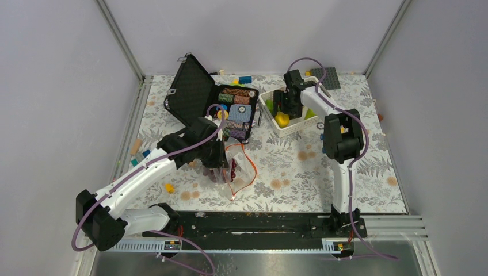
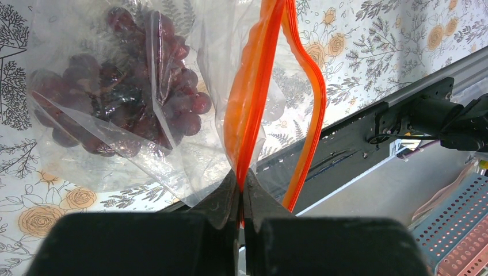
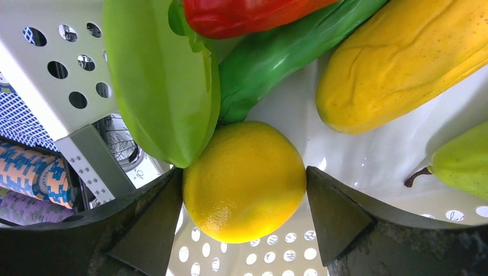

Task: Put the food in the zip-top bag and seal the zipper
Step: Pick up the fake fruit from the bin.

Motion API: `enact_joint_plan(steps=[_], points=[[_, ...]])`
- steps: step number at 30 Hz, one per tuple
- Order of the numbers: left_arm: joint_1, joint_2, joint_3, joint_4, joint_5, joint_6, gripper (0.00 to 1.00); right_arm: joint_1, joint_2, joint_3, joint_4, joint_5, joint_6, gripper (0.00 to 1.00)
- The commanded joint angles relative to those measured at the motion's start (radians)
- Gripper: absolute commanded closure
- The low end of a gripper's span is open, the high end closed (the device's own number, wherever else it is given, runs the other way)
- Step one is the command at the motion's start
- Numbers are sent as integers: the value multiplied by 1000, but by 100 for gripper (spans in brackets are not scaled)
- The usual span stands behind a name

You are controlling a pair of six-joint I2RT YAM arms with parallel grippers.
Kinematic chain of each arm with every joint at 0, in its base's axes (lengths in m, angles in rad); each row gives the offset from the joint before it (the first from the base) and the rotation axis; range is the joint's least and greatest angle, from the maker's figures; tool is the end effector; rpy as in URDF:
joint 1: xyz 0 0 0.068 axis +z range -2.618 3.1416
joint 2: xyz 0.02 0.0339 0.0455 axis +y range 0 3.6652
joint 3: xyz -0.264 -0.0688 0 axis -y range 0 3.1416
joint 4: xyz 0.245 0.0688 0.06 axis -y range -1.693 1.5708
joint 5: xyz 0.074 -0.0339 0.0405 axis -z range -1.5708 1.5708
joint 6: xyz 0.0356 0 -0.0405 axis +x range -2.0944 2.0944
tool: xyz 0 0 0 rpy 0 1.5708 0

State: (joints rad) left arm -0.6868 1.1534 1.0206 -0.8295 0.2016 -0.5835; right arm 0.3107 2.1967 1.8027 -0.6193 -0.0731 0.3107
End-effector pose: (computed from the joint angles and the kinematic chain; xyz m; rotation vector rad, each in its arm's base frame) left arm 0.1702 -0.1488 0.2925 0.2232 2.6700 -0.7169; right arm 0.4580 0.1498 0.1959 -0.0274 2.6144 0.3198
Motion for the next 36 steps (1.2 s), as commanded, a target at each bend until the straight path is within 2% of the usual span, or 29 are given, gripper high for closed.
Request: enact_joint_plan(steps=[1,5,10,14,17,22,28,32,36], points=[[-2,-28,-9,36,-8,-2,100,1,28,48,-8,-26,12,19],[-1,-30,-10,49,-1,-7,100,1,40,49,-8,-49,19,27],[-1,-39,-7,50,-5,-11,100,1,13,28,5,-64,25,52],[-1,-42,-12,55,-9,-19,100,1,-50,-27,51,-26,34,64],[-1,-40,-15,57,-11,-24,100,1,-107,-69,84,27,44,68],[-2,-42,-16,68,-12,-33,100,-9,-215,-147,136,122,58,70],[-2,-39,-14,74,-13,-39,100,-19,-369,-241,213,139,56,72],[-3,-45,-19,76,-14,-43,100,-19,-491,-343,278,65,64,72],[-3,-56,-24,75,-30,-39,100,-19,-614,-470,376,-114,100,72]])
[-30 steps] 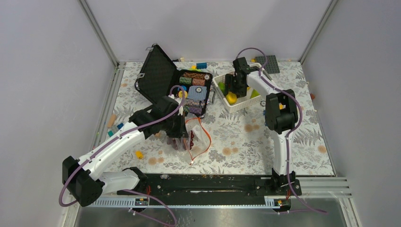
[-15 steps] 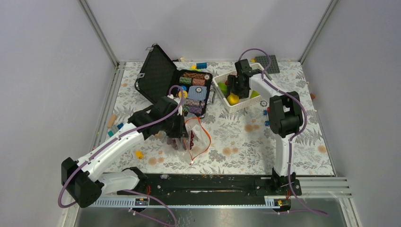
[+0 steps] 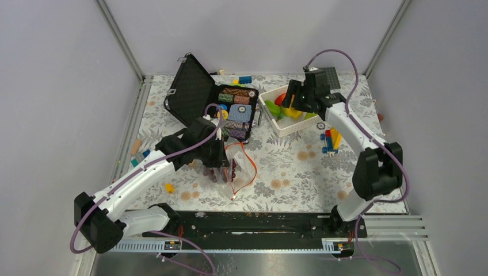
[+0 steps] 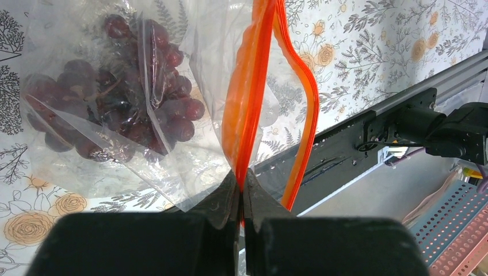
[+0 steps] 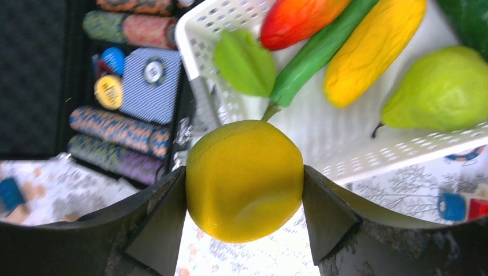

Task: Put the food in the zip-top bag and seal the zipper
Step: Pick up the fake fruit from the bin, then place the fake fruit in the zipper food storage bag.

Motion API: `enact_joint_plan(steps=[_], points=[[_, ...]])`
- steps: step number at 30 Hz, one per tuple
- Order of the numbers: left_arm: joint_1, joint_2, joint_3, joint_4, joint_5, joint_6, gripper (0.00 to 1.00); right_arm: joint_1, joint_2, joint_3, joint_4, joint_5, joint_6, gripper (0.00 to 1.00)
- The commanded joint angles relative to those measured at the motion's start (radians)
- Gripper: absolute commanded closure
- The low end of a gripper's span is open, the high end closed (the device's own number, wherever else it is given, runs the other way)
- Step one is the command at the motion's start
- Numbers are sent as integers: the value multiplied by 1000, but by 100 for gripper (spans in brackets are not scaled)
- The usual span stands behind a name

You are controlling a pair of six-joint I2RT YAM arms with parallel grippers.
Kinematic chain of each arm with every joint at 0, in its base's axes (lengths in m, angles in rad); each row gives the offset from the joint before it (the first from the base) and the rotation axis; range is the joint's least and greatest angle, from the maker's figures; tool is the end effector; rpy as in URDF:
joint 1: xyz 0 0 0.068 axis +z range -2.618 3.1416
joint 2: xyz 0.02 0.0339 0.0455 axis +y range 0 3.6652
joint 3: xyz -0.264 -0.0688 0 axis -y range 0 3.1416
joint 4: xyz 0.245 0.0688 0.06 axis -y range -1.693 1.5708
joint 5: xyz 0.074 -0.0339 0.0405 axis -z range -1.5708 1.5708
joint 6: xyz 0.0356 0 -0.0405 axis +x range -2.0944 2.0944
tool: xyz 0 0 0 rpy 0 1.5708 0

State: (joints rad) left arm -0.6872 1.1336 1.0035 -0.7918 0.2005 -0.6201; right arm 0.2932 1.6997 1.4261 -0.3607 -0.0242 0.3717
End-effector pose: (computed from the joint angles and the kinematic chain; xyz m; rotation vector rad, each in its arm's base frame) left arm 0.1692 -0.1480 0.2936 0.1781 2.6401 -0.7520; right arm 0.3772 0.1148 0.3019 0.0740 2.2322 0.3942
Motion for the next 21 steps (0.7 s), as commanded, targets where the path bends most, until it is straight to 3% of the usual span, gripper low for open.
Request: enact_joint_plan(steps=[1,8,13,17,21], points=[[-2,-36,-5,37,-28,-3,100,-2,-144,-129,144,-213,53,73],[-3,-37,-2,39,-37,-6,100,66,-312,-332,290,-567,97,73],[-3,-39,3,37,-34,-3,100,257,-368,-387,327,-624,83,73],[-3,-47,0,38,-33,0,100,332,-377,-484,492,-665,158,74],[-2,-51,4,22,-35,7,100,427,-364,-530,525,-642,161,74]])
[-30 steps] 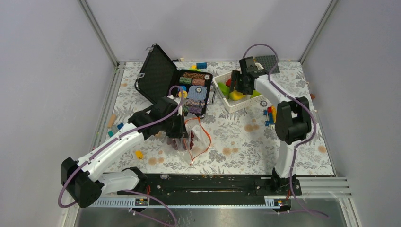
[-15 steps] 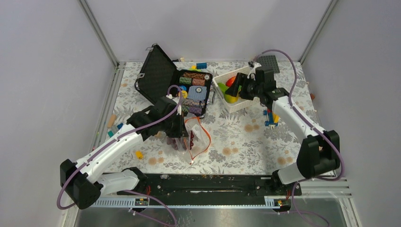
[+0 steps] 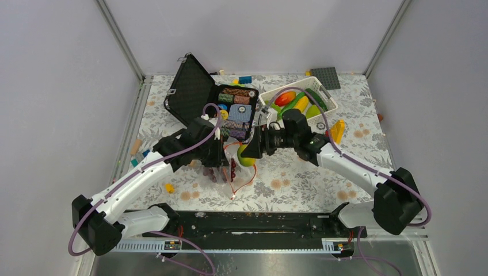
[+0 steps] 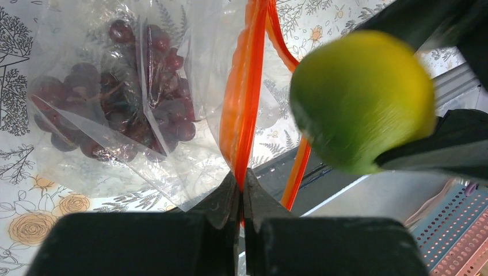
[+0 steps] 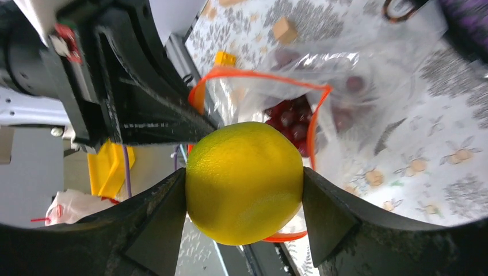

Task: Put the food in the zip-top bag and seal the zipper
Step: Place the fake fruit in the zipper food storage bag.

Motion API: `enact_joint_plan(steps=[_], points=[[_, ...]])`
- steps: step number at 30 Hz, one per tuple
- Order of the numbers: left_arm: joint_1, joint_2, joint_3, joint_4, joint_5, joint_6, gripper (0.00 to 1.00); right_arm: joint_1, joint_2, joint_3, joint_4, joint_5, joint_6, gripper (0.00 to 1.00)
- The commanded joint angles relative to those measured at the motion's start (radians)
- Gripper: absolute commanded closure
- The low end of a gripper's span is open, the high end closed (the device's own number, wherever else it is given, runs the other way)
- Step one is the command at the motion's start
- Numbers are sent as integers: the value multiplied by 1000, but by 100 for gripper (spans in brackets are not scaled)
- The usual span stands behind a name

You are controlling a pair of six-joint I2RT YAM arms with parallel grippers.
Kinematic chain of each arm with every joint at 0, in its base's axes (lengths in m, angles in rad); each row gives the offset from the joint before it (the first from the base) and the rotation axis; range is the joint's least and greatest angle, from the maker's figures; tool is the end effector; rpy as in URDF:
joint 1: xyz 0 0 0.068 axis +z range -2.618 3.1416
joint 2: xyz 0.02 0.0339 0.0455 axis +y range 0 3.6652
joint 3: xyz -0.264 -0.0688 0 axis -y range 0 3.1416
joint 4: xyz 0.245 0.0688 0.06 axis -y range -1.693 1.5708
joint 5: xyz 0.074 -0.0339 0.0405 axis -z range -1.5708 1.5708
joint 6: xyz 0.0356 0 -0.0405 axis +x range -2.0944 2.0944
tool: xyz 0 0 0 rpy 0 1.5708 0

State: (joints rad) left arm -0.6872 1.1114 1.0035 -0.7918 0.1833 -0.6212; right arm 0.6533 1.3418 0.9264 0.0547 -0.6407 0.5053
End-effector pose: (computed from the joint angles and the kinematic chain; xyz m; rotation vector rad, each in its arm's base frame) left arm 0.1665 -0.1451 0.2980 0.1702 2.6135 -0.7464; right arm 0.2288 0.2019 0.2904 -0.6243 2.0213 1.3531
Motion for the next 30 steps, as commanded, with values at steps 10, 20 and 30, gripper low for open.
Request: enact_joint_plan(steps=[10,20,30], points=[[-3,-46,8,25,7,1,100,202,143,36,-20,160,-30,71],[-3,-91,10,32,43,3,100,271,216,123,-256,780,-35,65],[-3,-147,15,17,5,5,100,286,91,201,-503,1350,-9,63]])
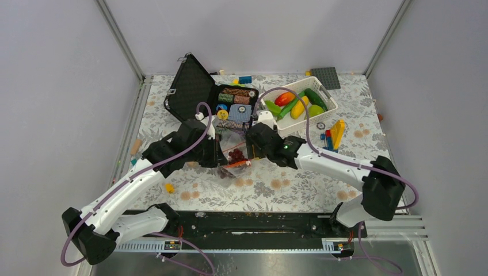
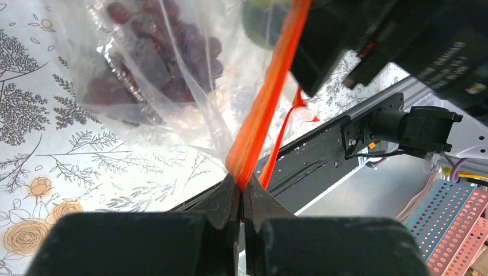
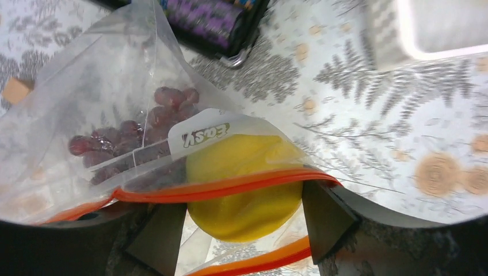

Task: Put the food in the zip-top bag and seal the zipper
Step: Place the fake fruit in the zipper food storage bag.

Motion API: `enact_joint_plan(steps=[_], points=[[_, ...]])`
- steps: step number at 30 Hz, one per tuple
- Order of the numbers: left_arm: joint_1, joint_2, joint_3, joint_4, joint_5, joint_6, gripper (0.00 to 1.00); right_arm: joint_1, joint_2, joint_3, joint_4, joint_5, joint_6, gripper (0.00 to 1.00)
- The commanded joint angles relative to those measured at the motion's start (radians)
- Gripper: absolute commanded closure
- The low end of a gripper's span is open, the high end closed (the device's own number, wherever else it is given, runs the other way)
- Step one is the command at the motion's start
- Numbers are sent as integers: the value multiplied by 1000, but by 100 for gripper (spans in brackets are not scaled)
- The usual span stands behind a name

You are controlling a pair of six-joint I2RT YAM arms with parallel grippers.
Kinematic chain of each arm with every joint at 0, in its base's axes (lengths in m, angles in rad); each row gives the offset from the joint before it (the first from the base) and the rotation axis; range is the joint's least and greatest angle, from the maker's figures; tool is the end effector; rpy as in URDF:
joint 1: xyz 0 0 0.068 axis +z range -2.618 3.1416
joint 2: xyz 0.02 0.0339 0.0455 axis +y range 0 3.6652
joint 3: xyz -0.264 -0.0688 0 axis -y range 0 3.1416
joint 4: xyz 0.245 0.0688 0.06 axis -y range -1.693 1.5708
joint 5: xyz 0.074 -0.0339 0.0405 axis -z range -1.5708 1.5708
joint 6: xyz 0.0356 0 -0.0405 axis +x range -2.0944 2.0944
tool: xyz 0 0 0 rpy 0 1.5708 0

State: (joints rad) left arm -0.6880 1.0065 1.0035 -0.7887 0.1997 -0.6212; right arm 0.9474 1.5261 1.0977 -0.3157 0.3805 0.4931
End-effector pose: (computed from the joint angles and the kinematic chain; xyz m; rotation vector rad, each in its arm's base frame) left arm 0.1504 -0.1328 0.3184 0.1873 2.5096 -0.8283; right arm 0.2062 0.2641 0.2575 -0.3235 2.2486 0.3272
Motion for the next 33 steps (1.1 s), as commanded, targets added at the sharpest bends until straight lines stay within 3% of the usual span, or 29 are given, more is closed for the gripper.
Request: enact_joint_plan(steps=[1,10,16,25,33], points=[[-1,-44,15,13,-16,6,100,-9,-115,25,-135,340,1,61],[-2,18,-17,51,-41,-2,100,-9,-175,-19,-28,89,-59,38],[-1,58,-34,73,-71,-11,100,-9,-119,13,-14,-122,-146,1],[-2,48,-36,80,-80,-17,100,-9,-288,-63,140,-326,-207,0],[-2,46,40,44,-79,-2,100,-70,-340,-1,64,-57,-196,0]])
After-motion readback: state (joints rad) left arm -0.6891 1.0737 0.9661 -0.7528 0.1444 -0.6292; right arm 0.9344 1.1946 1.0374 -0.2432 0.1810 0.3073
